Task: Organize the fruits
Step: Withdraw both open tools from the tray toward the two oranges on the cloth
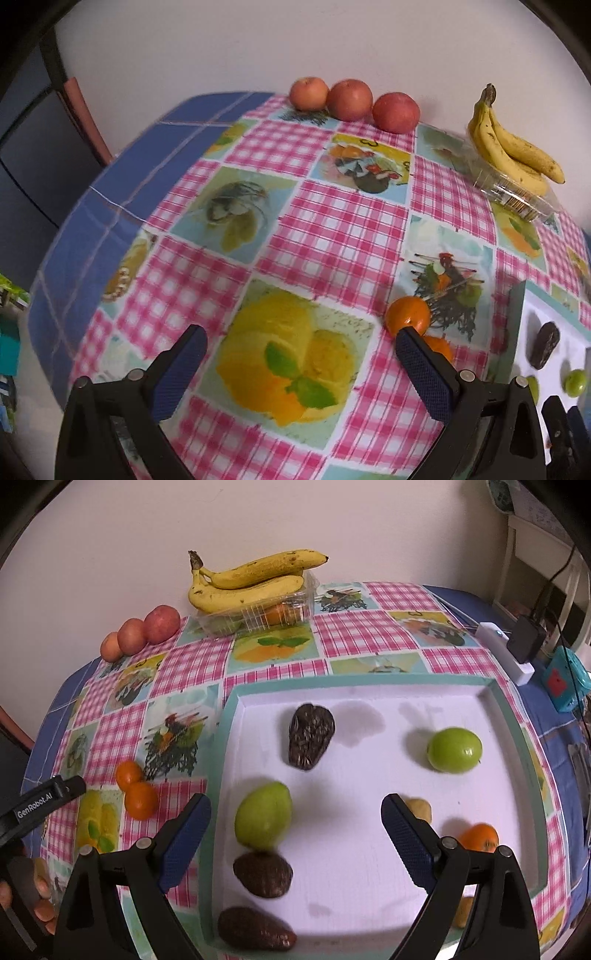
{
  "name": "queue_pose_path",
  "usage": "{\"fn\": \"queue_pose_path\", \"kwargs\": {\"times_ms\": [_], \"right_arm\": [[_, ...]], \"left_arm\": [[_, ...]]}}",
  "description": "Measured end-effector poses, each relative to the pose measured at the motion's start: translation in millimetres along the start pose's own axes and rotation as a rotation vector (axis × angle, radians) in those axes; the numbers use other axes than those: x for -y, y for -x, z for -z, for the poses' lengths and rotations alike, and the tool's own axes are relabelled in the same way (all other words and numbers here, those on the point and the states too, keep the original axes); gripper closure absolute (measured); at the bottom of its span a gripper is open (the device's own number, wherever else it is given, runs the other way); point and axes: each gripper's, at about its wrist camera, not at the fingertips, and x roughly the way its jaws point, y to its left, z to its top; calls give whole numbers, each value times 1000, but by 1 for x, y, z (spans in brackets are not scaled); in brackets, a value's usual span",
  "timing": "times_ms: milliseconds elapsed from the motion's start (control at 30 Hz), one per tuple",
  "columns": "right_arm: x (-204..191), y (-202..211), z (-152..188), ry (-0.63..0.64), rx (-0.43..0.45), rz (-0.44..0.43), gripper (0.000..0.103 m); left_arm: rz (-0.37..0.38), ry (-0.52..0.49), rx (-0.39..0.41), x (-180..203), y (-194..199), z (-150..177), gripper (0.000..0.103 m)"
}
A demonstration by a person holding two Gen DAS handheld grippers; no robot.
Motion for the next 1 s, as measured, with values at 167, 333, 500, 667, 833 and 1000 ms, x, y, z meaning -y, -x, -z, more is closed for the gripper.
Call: {"fn": "queue_pose_path", "kwargs": {"times_ms": [167, 333, 500, 667, 833, 1000], "right_arm": [[-4, -5, -16, 20, 14, -9, 9], [-15, -7, -28, 40, 29, -34, 9], [-32, -14, -31, 65, 25, -66, 9], [-50, -23, -24, 67, -7, -88, 9], [-72, -25, -18, 101, -14, -107, 9], [-91, -31, -12, 133, -29, -126, 9]], "left_arm": [[64, 0, -16, 4, -16, -9, 0], [90, 9, 12, 2, -23, -19, 0], [152, 56, -13, -9, -31, -27, 0], [166, 108, -54, -23, -37, -26, 0], [122, 93, -42, -35, -35, -29, 0], [136, 111, -10, -54, -29, -35, 0]]}}
